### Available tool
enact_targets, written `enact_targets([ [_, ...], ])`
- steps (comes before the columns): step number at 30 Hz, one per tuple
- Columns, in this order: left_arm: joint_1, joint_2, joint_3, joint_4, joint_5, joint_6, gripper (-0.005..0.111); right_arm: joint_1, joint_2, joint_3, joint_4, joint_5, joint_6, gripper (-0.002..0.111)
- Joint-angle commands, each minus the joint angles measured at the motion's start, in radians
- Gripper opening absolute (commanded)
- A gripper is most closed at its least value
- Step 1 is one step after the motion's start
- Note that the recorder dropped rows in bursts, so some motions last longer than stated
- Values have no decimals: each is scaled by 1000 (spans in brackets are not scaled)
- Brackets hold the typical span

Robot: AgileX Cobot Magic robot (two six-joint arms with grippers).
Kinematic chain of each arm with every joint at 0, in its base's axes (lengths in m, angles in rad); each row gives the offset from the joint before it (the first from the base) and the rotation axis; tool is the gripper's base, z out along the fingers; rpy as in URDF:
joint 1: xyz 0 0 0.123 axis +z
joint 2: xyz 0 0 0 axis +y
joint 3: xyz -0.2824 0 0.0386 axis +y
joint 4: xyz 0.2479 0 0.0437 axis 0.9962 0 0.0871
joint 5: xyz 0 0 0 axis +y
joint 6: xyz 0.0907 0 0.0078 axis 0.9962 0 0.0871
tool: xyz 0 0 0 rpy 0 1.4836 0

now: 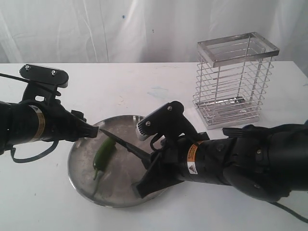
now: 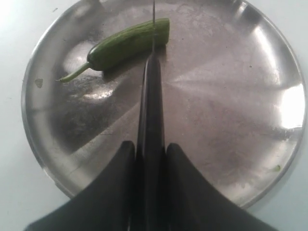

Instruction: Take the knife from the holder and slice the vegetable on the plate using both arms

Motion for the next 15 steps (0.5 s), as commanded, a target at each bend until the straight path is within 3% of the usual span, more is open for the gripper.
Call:
enact_targets([
  [1, -1, -10, 6, 7, 13, -6, 59, -17, 0, -4, 7, -16, 0, 0],
  [15, -1, 23, 6, 7, 6, -6, 59, -3, 3, -3, 7, -12, 54, 0],
])
